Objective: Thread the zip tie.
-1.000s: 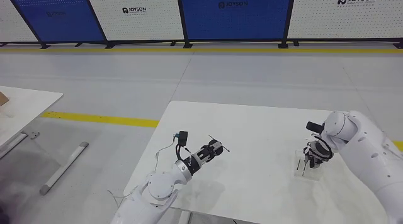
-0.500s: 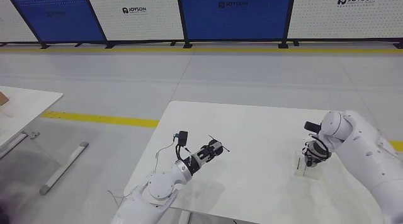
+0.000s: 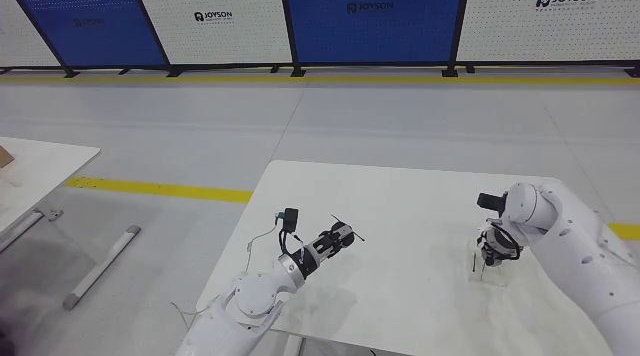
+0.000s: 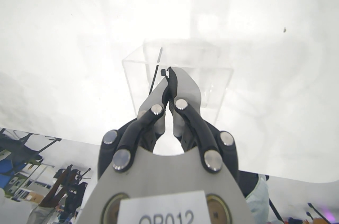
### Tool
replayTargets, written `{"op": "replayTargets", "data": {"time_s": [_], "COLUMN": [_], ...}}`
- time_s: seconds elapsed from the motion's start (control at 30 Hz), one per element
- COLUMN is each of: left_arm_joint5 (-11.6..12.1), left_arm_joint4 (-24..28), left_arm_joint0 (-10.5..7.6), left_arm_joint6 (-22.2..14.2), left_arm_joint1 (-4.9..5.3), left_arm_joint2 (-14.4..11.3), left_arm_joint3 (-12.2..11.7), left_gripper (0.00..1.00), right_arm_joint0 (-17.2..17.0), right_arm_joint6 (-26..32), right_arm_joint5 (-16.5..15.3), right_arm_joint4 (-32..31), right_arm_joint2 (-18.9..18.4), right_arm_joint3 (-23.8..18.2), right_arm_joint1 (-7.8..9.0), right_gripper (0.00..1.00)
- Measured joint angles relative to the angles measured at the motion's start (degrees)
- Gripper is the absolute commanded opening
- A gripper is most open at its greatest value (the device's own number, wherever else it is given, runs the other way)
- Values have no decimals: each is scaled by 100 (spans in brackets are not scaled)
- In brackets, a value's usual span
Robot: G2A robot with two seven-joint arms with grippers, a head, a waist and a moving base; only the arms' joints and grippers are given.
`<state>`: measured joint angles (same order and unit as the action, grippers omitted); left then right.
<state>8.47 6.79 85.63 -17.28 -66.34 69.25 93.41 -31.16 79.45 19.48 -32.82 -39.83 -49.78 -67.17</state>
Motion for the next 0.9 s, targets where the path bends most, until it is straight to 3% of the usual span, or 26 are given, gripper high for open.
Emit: {"op": "replayTargets", "data": {"time_s": [0.4,0.67,0.9], "left_arm_joint5": [0,0,0], "left_arm_joint4": [0,0,0], "left_arm_joint0": [0,0,0], "left_arm_joint6": [0,0,0], "left_arm_joint1": [0,0,0], "left_arm_joint2": [0,0,0], "left_arm_joint3": [0,0,0], "left_gripper": [0,0,0], "right_arm_joint0": [-886,-1854,-1841], "right_arm_joint6": [20,-641,-637], "right_arm_joint5": [0,0,0], "right_arm_joint4": [-509,-755,-756], "right_arm_joint2": [-1116,-2102,-2102], "right_arm_joint3": [-1256,-2675,-2653], "right_arm_joint1": [377,611,610], "right_gripper": [0,0,0]}}
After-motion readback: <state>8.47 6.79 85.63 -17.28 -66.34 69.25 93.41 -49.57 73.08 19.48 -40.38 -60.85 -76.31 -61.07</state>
